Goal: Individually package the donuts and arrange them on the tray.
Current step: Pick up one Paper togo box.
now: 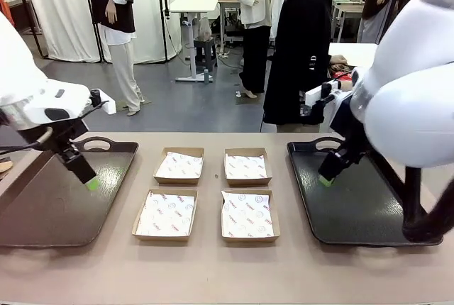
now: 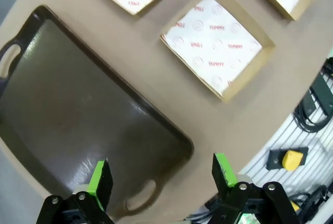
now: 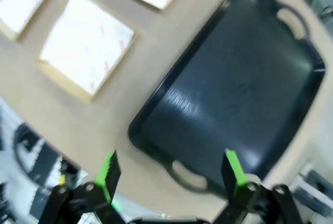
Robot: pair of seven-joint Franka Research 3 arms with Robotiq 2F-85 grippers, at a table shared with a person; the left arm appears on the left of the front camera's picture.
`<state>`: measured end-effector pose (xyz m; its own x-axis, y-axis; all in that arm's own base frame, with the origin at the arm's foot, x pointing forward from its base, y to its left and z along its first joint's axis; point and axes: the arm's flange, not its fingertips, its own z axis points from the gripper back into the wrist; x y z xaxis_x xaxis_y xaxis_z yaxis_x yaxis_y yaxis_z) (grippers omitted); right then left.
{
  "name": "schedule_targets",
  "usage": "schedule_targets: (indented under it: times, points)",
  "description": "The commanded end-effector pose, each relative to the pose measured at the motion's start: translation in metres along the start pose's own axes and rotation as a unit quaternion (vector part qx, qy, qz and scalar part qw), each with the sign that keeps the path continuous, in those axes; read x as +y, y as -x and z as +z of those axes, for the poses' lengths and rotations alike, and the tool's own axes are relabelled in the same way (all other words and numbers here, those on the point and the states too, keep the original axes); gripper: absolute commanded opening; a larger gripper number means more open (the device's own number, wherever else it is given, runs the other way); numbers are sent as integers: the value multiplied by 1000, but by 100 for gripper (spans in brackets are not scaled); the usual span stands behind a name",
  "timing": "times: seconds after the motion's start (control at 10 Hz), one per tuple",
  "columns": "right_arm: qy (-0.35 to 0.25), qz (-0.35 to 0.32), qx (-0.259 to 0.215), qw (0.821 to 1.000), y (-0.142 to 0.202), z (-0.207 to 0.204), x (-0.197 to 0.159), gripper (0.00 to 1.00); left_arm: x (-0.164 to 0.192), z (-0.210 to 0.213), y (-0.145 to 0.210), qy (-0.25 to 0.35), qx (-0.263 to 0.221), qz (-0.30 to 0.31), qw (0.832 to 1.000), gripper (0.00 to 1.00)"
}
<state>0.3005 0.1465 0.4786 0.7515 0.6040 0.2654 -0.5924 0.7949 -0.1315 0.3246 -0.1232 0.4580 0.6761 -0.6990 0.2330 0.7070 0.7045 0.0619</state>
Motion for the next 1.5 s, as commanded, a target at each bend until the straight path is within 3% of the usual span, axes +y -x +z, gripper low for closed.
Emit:
schedule_targets:
  times: [0.0, 0.1, 0.5, 0.6, 0.7, 0.8, 1.0, 1.1, 1.2, 1.4]
  points:
    - [86, -3, -28, 996, 146, -47, 20, 100, -40, -37, 97, -32, -38, 22, 999, 100]
    - [0, 0, 0, 1000, 0, 0, 0, 100, 0, 0, 0, 0, 0, 0, 1000, 100]
    - [16, 2, 2, 1000, 6, 11, -1, 100, 0, 0, 0, 0, 0, 0, 1000, 100]
    - [-125, -41, -30, 991, 10, 7, -16, 100, 0, 2, 2, -2, 5, 4, 1000, 100]
    - [-235, -93, -67, 965, 22, 9, -33, 100, 11, 12, 6, 80, -48, 34, 995, 100]
    - [-309, -166, -102, 931, 38, 10, -54, 100, 22, 26, 19, 157, -103, 84, 979, 100]
    - [-390, -235, -157, 876, 72, 8, -88, 100, 48, 53, 52, 314, -199, 181, 911, 100]
    - [-418, -256, -170, 855, 87, 5, -102, 100, 57, 62, 72, 344, -233, 221, 882, 100]
    - [-437, -272, -176, 839, 100, 2, -115, 100, 69, 69, 91, 367, -254, 247, 860, 100]
    - [-452, -282, -153, 833, 124, 1, -139, 100, 82, 80, 131, 394, -269, 279, 834, 100]
